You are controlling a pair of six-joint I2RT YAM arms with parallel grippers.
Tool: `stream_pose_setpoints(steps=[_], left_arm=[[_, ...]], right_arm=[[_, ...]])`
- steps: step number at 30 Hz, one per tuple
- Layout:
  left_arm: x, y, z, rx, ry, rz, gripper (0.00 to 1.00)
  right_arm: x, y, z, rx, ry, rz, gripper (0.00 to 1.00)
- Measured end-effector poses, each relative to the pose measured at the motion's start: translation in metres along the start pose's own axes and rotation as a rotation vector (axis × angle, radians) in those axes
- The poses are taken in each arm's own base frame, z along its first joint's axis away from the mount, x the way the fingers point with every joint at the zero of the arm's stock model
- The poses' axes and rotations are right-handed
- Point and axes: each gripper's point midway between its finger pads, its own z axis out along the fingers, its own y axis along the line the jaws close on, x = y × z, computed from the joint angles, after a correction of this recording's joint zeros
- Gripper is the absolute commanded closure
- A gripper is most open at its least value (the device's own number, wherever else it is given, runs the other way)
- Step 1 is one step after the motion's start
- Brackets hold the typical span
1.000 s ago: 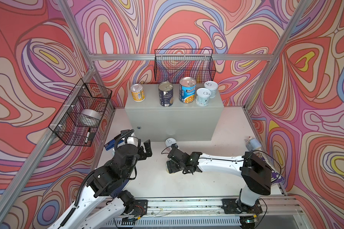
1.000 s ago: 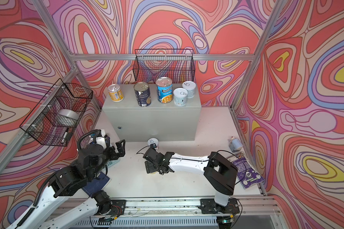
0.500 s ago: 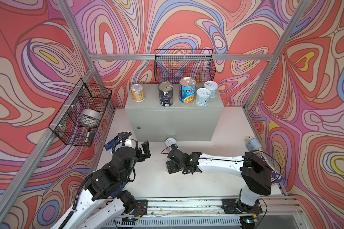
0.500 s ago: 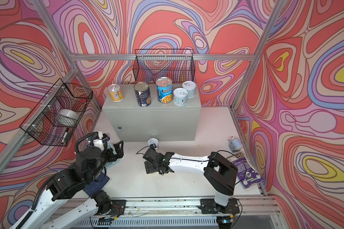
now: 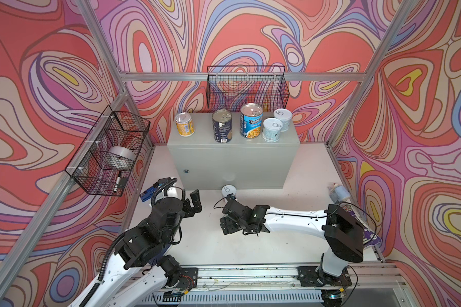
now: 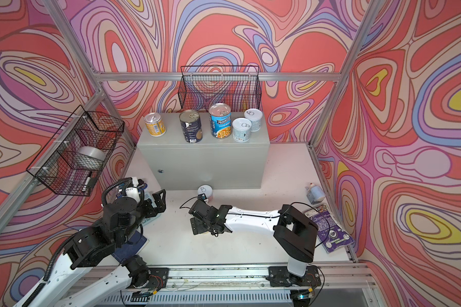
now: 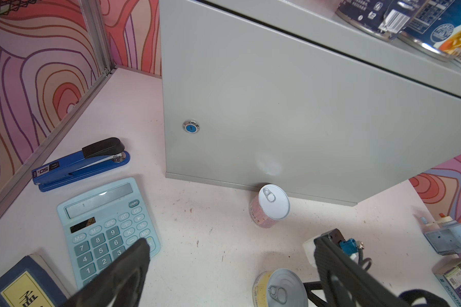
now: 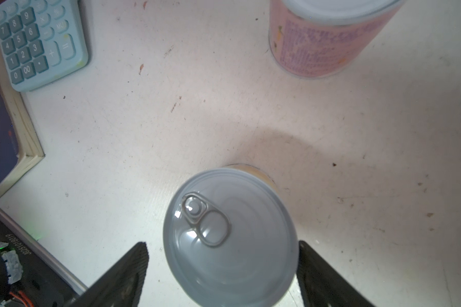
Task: Place and organize the canned foods onto the counter
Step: 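Close the right gripper on the yellow-labelled can, then lift the yellow-labelled can with the right gripper toward the cabinet top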
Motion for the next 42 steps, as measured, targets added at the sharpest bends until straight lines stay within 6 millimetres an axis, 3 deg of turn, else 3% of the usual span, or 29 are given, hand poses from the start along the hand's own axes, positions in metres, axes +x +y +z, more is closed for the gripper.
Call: stream_pose_setpoints(steps=[8, 13, 26, 31, 42], left_arm=[[0.0, 0.001, 0.0, -0.003, -0.002, 0.0, 0.0], [-0.001, 0.001, 0.0, -0.007, -0.004, 0.0, 0.0], [-0.006, 0.012, -0.011, -0.012, -0.044, -0.044, 0.0], [0.003, 0.014, -0.005, -0.024, -0.03, -0.037, 0.0], [0.003, 0.018, -0.004, -0.049, -0.033, -0.029, 0.0]], right_arm=[[0.004, -0.007, 0.0, 0.052, -0.001, -0.019, 0.14], [0.006, -0.006, 0.01, 0.078, 0.009, -0.039, 0.17], [0.004, -0.009, 0.017, 0.113, 0.0, -0.052, 0.34], [0.001, -0.008, 0.019, 0.12, -0.006, -0.045, 0.41], [-0.002, -0.008, 0.015, 0.135, -0.003, -0.059, 0.43]])
